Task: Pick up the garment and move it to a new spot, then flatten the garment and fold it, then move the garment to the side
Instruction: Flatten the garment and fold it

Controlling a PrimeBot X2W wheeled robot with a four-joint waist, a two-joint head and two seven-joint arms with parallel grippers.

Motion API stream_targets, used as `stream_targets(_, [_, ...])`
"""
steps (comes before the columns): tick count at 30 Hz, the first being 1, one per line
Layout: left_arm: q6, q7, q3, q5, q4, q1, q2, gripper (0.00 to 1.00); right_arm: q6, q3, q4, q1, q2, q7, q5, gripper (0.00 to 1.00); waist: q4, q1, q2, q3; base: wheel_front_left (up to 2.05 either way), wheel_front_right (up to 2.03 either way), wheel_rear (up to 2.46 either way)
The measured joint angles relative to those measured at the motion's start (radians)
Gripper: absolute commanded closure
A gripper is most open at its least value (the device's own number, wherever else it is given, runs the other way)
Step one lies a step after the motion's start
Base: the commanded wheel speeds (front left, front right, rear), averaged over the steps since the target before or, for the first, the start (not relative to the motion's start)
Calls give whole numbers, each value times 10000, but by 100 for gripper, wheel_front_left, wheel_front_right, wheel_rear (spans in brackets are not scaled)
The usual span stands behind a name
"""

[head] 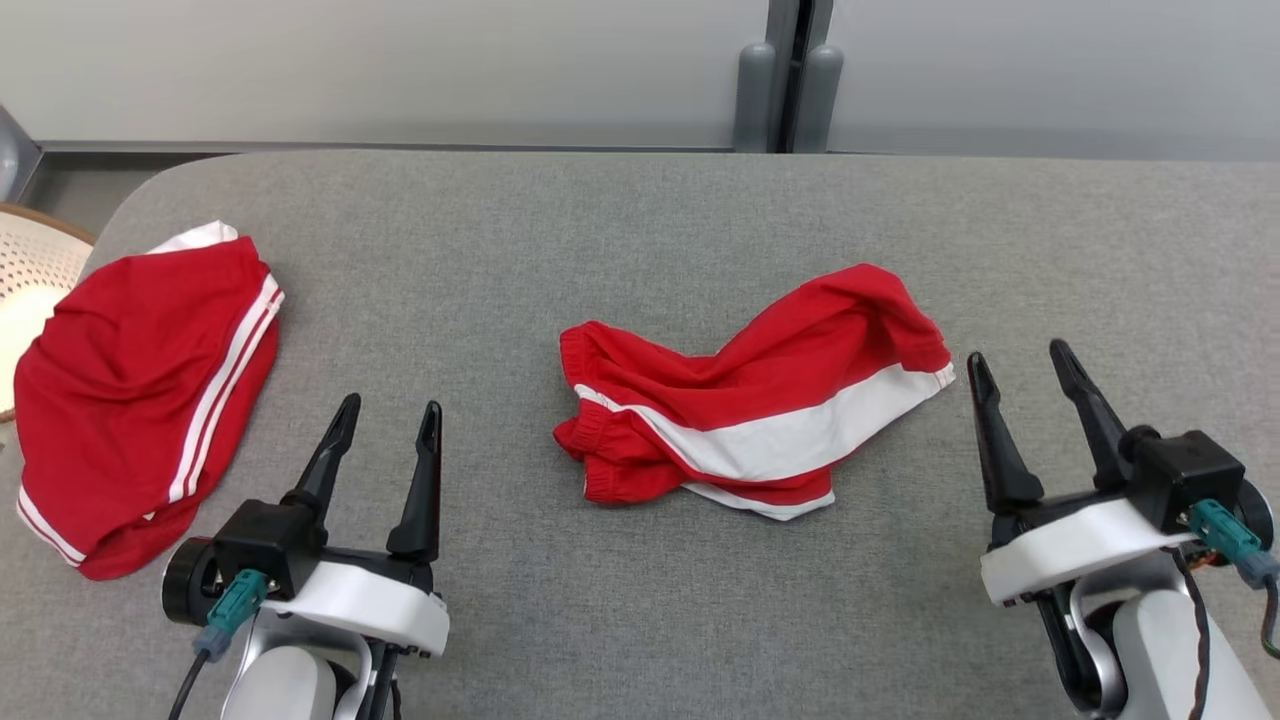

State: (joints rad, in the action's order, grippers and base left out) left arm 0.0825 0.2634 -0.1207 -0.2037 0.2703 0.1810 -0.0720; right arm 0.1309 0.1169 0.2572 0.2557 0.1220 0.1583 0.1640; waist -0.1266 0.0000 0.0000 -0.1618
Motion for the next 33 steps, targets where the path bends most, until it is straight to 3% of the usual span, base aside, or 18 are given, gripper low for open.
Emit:
stream_targets(10, [-40, 0, 12, 88, 90, -414, -130, 0, 0, -451, -1315, -1657, -374, -796, -98, 0, 324, 0, 1, 463, 0, 0, 0])
stream_targets(22, [-75, -6, -107, 54, 127, -435, -228, 0, 0, -453, -1732, -1891, -516, -1089, -157, 0, 480, 0, 0, 453, 0, 0, 0])
stream_targets(33, [192, -1237, -1204, -240, 506, 1330, 40, 0, 0, -326, -1722, -1701, -602, -1129, -130, 0, 700, 0, 0, 99, 0, 0, 0])
